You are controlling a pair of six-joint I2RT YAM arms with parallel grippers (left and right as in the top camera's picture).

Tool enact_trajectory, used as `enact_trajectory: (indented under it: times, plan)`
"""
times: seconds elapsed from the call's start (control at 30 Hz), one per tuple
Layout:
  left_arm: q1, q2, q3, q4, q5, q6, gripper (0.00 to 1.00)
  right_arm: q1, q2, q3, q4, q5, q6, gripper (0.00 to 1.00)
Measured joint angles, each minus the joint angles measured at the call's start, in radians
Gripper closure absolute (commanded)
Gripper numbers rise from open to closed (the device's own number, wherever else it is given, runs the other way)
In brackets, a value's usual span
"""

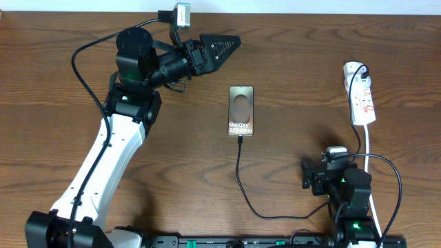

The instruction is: Plug charger to phone and switch on socket

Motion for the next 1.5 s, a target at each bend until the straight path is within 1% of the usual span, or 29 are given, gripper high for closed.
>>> enact_trajectory:
  times: [0.3,0.6,0.77,1.5]
  plan:
    - [0.0,0.0,0.0,0.0,0.0,0.0,0.04,0.0,-0.171,0.0,0.0,0.0,0.0,0.01]
    - [0.0,0.0,0.0,0.0,0.0,0.0,0.03,0.0,-0.463,0.0,0.002,0.0,0.0,0.01]
    - [0.0,0.0,0.0,0.0,0.0,0.0,0.03,0.0,-0.573,0.0,0.005,0.0,0.0,0.01]
    - [0.0,0.0,0.0,0.0,0.0,0.0,0.03,0.0,-0.582,0.0,0.003,0.0,0.0,0.01]
